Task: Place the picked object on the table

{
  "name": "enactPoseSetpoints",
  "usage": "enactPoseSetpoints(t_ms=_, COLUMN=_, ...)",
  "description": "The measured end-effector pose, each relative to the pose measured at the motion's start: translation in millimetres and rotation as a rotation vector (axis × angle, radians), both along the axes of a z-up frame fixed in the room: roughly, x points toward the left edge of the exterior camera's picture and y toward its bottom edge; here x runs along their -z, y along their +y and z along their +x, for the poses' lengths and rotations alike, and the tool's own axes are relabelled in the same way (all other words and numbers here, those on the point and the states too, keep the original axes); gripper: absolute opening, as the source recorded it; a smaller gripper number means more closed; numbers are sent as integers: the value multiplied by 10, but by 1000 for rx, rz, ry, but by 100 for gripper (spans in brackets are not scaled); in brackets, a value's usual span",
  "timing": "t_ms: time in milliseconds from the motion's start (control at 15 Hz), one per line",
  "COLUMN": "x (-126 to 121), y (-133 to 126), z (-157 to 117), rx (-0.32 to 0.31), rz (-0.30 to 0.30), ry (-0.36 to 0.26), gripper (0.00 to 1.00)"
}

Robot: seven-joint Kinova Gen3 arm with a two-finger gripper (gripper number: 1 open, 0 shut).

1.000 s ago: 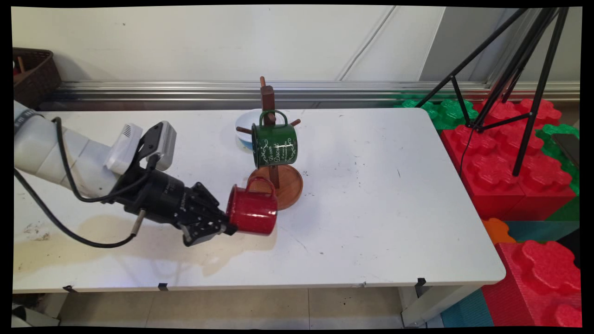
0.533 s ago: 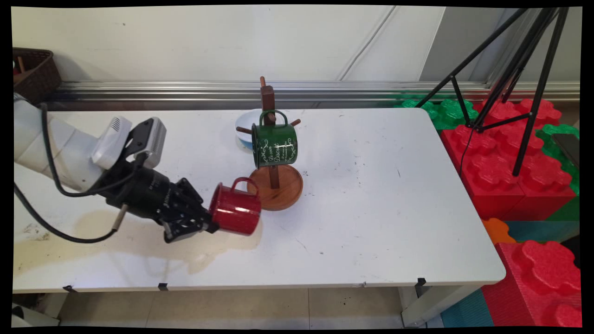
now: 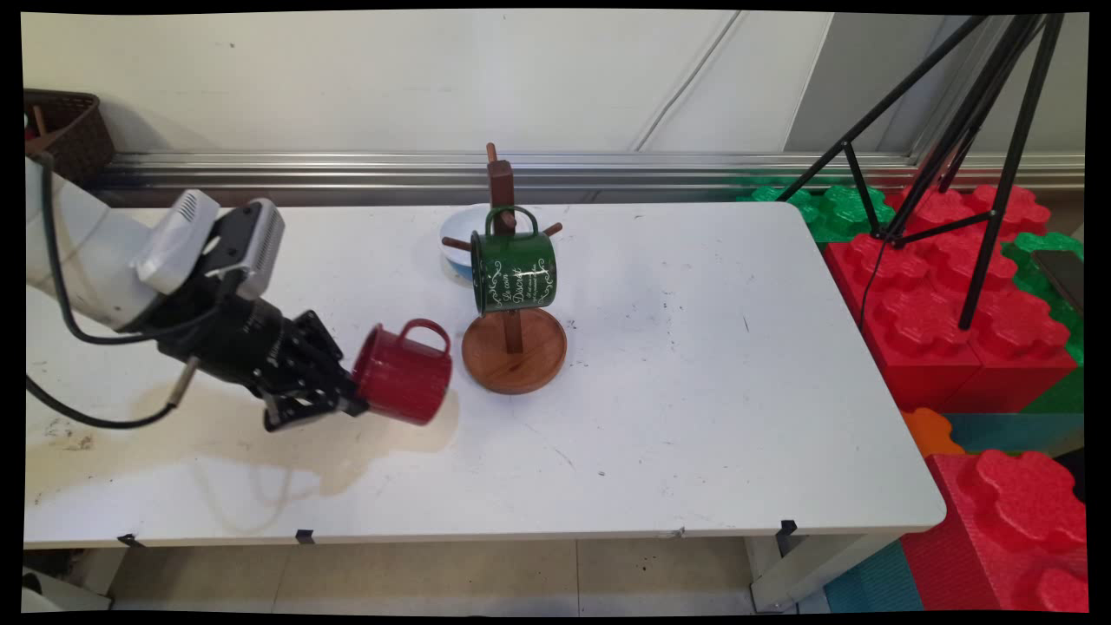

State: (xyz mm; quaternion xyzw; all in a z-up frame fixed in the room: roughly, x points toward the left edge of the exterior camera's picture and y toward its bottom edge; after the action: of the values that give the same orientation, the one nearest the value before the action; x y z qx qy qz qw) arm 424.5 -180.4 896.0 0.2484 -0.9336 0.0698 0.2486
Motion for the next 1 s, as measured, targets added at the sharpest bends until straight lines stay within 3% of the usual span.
enactPoseSetpoints(t_ms=400, x=-152, y=-40, z=225, rx=19, rz=-9, ry=-103, gripper=0)
enactPoseSetpoints(t_ms=1000, x=-284, y=-223, z=544, rx=69, rz=-54, ry=-322, gripper=0)
